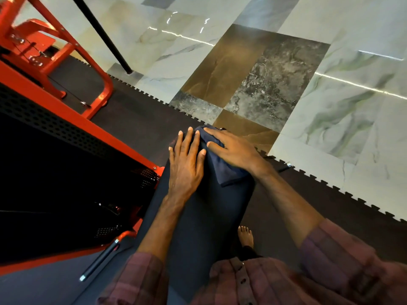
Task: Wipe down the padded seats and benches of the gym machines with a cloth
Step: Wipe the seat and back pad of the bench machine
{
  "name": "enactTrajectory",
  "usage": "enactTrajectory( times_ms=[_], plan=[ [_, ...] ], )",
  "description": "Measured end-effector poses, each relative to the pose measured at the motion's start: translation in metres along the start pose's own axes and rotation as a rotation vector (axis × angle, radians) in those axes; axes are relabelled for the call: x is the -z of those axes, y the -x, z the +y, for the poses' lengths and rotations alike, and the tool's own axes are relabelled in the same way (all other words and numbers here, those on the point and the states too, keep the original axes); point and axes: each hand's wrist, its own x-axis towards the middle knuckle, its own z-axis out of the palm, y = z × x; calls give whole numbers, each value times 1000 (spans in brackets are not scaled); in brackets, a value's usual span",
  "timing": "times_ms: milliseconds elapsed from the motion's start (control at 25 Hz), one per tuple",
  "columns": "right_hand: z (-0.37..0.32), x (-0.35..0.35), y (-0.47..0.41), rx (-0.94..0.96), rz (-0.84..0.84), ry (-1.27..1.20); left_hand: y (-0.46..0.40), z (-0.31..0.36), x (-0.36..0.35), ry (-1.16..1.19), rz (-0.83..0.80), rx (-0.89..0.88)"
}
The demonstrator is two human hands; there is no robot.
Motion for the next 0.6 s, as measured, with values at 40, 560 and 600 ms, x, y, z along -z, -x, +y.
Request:
enactTrajectory(
  times_ms=[40, 560, 600],
  plan=[
    [2, -1, 12, -18, 46, 19, -3, 5, 1, -27, -12, -31],
    [9, -30, 82, -249, 659, -396, -4, 39, -12, -191, -62, -298],
    [4, -48, 101, -233, 752, -445, -5, 38, -12, -176, -63, -300]
  ],
)
